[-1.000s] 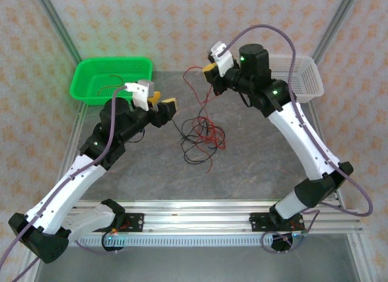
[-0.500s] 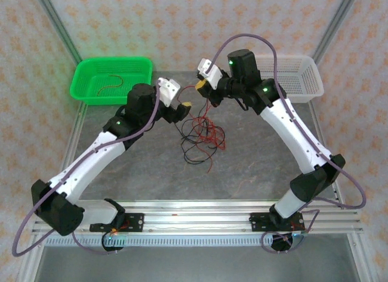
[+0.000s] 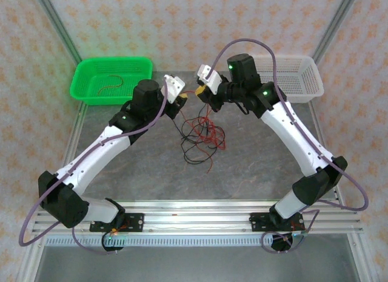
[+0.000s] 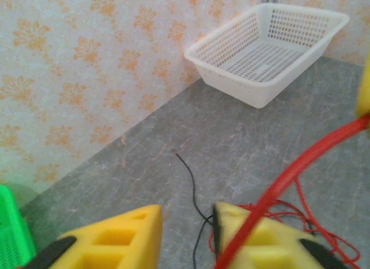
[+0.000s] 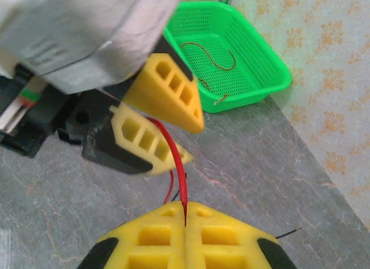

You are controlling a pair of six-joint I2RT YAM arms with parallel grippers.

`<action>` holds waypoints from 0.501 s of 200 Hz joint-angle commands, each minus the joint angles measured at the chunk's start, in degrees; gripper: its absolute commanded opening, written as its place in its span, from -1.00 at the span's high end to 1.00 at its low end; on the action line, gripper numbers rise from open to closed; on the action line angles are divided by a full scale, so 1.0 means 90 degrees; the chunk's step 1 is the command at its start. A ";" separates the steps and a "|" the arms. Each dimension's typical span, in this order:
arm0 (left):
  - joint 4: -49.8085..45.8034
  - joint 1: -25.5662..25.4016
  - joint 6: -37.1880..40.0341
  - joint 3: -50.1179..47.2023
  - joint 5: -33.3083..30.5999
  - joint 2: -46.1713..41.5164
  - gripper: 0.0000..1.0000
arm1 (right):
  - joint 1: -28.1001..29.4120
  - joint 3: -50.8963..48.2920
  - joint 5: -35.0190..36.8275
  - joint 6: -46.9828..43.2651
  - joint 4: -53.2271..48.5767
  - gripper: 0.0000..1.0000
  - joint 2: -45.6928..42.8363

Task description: Untangle the cables

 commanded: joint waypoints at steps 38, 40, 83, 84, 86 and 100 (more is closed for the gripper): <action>0.0188 -0.0031 -0.0149 -0.0278 -0.0159 -0.0522 1.00 | 0.0025 -0.0243 0.0478 0.0836 0.0870 1.00 -0.0170; 0.0171 -0.0030 -0.0163 -0.0275 -0.0198 -0.0524 1.00 | 0.0025 -0.0254 0.0508 0.0877 0.0902 1.00 -0.0167; -0.0373 0.0006 -0.0479 0.0168 -0.1217 -0.0315 1.00 | 0.0025 -0.0341 0.1293 0.1679 0.1209 -0.21 -0.0300; -0.0384 0.0013 -0.0488 0.0191 -0.1240 -0.0298 1.00 | 0.0025 -0.0342 0.1314 0.1684 0.1209 -0.22 -0.0306; -0.0434 0.0022 -0.0501 0.0231 -0.1276 -0.0273 1.00 | 0.0025 -0.0342 0.1355 0.1734 0.1209 -0.24 -0.0316; -0.0751 0.0102 -0.0675 0.0596 -0.1631 -0.0050 1.00 | 0.0025 -0.0400 0.1681 0.2020 0.1235 -0.28 -0.0398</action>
